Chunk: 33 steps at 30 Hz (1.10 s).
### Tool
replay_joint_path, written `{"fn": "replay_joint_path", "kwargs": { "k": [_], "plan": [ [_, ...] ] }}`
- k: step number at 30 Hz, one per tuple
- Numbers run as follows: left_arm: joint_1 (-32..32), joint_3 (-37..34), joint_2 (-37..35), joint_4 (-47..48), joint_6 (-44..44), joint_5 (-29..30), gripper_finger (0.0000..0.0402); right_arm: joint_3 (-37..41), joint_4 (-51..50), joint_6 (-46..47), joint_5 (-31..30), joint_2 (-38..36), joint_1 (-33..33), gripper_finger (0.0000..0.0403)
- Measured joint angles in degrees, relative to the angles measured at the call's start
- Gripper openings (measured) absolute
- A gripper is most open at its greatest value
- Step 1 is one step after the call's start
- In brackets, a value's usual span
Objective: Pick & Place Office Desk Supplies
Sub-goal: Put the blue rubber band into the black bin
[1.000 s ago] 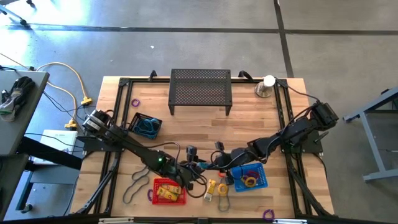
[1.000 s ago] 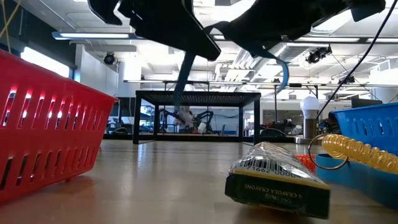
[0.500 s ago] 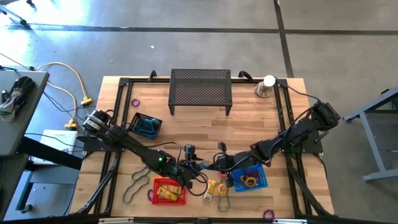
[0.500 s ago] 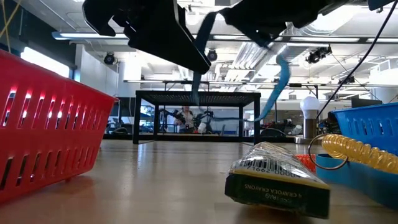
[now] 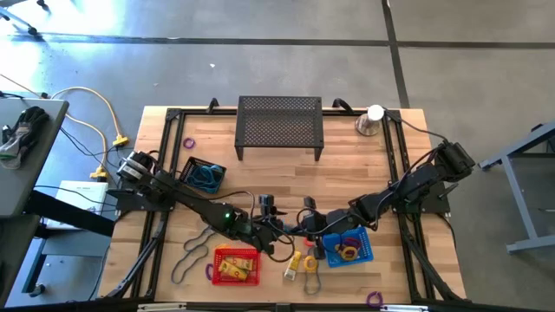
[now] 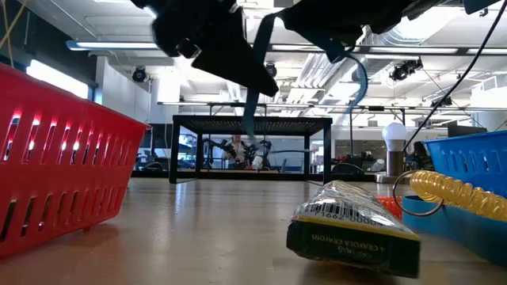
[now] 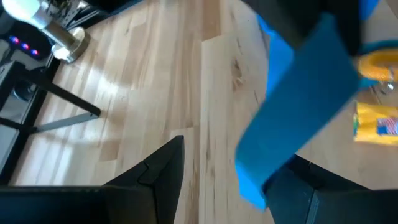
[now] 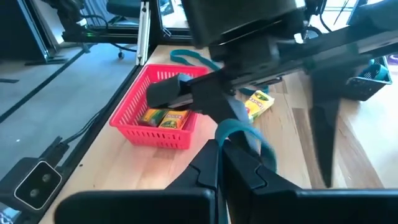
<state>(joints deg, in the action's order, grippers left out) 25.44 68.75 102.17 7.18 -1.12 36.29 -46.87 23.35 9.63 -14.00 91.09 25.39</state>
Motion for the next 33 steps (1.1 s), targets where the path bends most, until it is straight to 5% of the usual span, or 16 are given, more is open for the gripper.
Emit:
{"fn": "replay_joint_path", "kwargs": {
  "k": [6, 18, 23, 27, 33],
  "plan": [
    [-0.7, 0.0, 0.0, -0.1, -3.1, 0.0, 0.0149, 0.0, 0.0, 1.1, 1.1, 0.0, 0.1, 0.0003],
    [-0.5, 0.0, 0.0, -0.1, -2.1, 0.0, 0.0009, 0.0, -3.4, 1.1, -2.8, 0.0, 0.1, 0.0003],
    [0.1, 0.0, 0.0, 0.9, -1.6, -0.4, 0.0001, 0.0, -3.7, 0.6, -4.0, 0.1, 0.1, 0.0009],
    [0.3, 0.0, 0.0, 1.0, -0.4, -0.4, 0.0001, 0.0, -3.8, 0.0, -4.1, 0.1, 0.1, 0.0051],
    [0.3, 0.0, 0.0, 2.0, -0.7, -0.4, 0.0001, 0.0, -3.9, -0.4, -4.4, 0.1, 0.2, 0.0165]
  ]
}}
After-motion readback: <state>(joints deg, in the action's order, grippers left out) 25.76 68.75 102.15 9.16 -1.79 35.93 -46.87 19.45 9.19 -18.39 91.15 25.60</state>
